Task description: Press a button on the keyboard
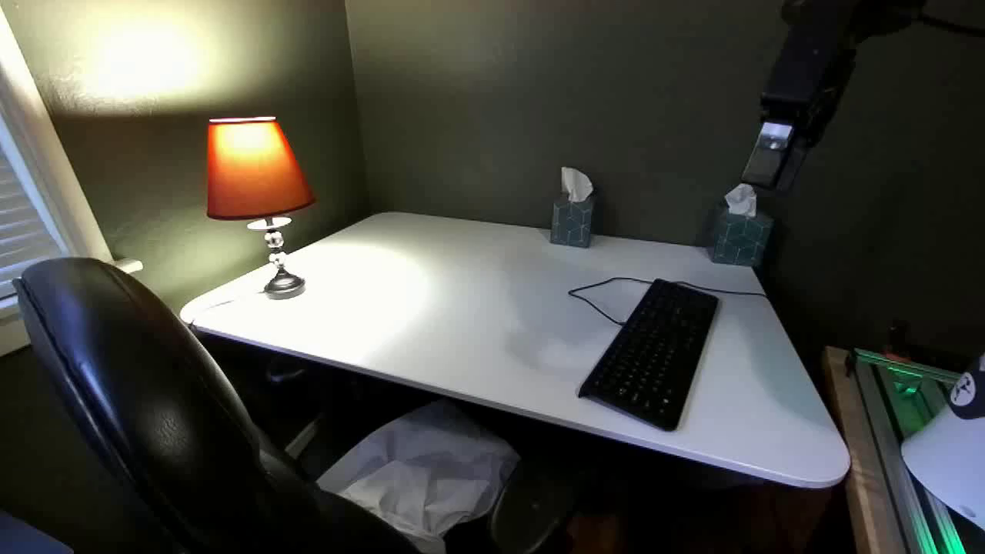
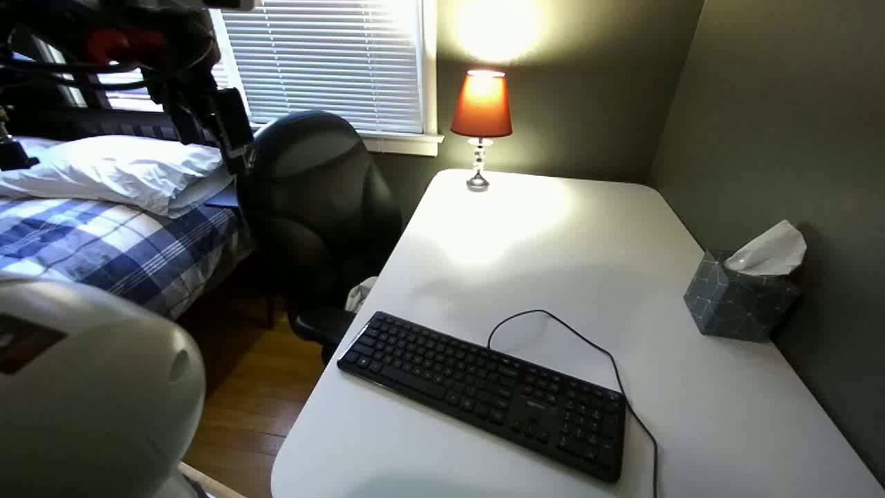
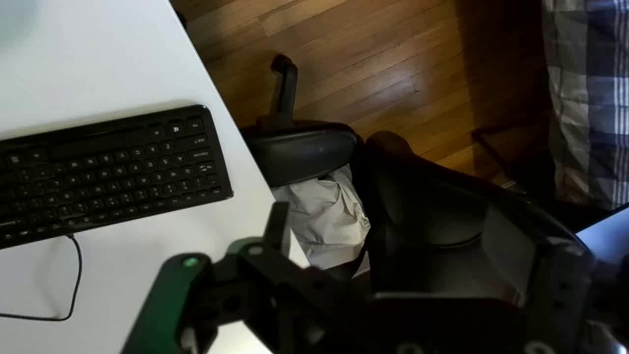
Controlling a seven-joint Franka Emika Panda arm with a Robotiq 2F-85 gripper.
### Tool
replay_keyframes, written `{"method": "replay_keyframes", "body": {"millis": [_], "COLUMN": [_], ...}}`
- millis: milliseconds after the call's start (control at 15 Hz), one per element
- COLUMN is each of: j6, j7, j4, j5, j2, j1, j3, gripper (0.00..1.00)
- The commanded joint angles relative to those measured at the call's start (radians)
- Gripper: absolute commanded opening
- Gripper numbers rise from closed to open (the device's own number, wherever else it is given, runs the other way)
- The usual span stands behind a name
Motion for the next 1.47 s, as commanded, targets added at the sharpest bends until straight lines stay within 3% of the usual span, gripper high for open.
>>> {"method": "replay_keyframes", "body": {"millis": [0,267,933,1400], "j6": [-0.006,-0.006,0.067,0.142], "j7": [-0.007,-0.007,-0.015,-0.105], "j4": [0.003,0.003,0.004,0.000], "j5": [0.007,0.007,-0.009,-0.191], "j2": [-0.001,-0.001,0.100,0.244], "j1": [-0.011,-0.011,-0.125,-0.169], "j3": [0.007,0.007,-0.043,-0.027], "gripper": [1.00,1.00,1.00,1.00]}}
